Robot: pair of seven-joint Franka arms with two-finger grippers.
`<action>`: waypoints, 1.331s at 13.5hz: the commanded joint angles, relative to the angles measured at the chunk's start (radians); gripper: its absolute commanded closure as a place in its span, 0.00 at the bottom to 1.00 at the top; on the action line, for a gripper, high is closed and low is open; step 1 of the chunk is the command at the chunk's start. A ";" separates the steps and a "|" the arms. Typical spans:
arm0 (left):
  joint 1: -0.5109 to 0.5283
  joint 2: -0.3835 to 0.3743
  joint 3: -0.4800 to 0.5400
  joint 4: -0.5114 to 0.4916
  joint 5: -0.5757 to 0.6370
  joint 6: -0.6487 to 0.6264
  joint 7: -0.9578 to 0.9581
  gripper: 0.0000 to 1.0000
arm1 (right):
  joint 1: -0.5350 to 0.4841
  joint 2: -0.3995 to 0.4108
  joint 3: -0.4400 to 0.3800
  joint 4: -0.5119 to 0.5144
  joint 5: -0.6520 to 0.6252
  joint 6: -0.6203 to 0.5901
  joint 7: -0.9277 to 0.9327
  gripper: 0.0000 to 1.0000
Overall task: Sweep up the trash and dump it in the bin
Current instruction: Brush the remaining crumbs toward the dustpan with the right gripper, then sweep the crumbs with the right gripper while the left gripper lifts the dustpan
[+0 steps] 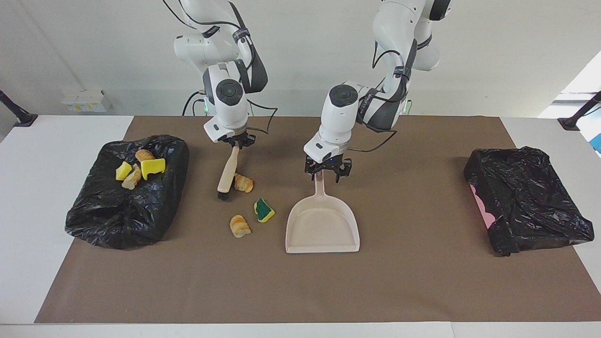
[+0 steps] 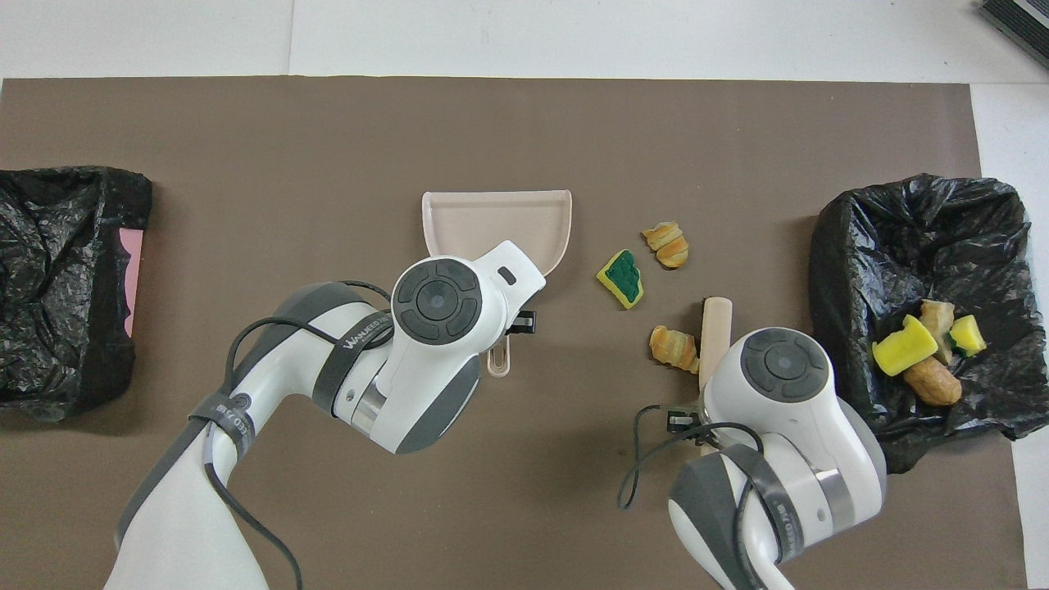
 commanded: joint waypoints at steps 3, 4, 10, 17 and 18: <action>-0.017 -0.025 0.015 -0.054 0.008 0.073 -0.004 0.24 | -0.001 0.098 0.005 0.120 0.004 -0.020 -0.082 1.00; -0.017 -0.025 0.015 -0.054 0.008 0.078 -0.004 0.24 | 0.021 0.116 0.005 0.137 0.004 -0.020 -0.082 1.00; -0.025 0.005 0.015 -0.048 0.008 0.085 -0.004 0.36 | 0.086 0.213 0.005 0.345 0.008 -0.176 -0.145 1.00; -0.013 0.005 0.016 -0.039 0.054 0.081 0.084 1.00 | -0.015 0.250 -0.004 0.480 -0.224 -0.258 -0.350 1.00; -0.010 -0.002 0.019 -0.038 0.063 0.073 0.134 1.00 | -0.038 0.259 -0.003 0.484 -0.267 -0.256 -0.378 1.00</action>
